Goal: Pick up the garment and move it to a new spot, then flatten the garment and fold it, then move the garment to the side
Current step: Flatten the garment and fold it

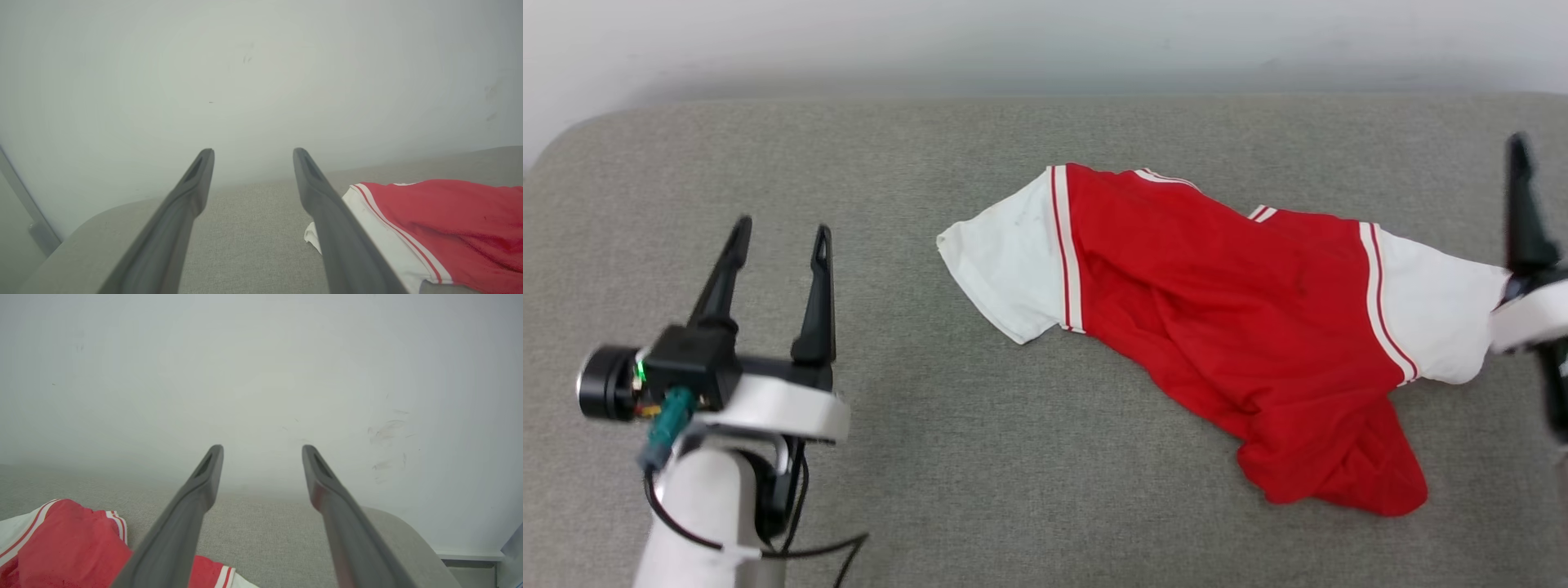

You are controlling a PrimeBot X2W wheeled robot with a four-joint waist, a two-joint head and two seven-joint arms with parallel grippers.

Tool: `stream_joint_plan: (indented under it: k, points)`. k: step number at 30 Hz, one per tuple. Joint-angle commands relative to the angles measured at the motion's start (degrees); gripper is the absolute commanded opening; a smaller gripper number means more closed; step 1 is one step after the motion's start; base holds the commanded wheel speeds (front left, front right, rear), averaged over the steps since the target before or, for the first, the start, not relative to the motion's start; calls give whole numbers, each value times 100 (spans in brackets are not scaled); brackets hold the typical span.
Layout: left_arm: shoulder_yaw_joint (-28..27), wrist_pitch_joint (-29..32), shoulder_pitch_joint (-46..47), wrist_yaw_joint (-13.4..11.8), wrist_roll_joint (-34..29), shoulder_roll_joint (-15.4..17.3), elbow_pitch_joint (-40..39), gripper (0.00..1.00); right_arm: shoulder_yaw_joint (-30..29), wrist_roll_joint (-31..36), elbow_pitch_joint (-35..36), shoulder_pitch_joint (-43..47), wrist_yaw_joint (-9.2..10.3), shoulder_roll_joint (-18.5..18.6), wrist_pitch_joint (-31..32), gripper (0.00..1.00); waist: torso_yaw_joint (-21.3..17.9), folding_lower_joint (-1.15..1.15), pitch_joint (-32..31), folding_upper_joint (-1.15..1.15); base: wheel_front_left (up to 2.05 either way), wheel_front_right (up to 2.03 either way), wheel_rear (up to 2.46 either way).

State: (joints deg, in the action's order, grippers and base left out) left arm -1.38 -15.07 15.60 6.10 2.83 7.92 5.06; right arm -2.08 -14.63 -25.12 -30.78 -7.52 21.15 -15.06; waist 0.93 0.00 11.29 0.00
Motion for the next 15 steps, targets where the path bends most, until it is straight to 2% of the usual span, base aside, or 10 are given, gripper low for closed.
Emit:
stream_joint_plan:
  k: [1, 5, 10, 15]
  points:
    - [18, -15, 146, 31, 30, 48, 37, 100, -89, 57, 222, 134, 6, -121, -13, 100, -37, 0, 5, 0, 0, 0, 0]
    - [144, -15, 782, 92, 139, 335, 508, 100, -283, 505, 1356, 991, 7, -830, -12, 100, -155, 0, 56, 0, 0, 0, 0]
    - [563, 163, 1761, 125, 377, 812, 1129, 100, -127, 860, 2202, 1696, 6, -1236, -14, 100, -306, 0, 150, 0, 0, 0, 0]
    - [1411, 1189, 2759, 127, 1134, 1364, 1518, 100, -28, 955, 2658, 2096, 6, -1429, -14, 100, -470, 0, 292, 0, 0, 0, 0]
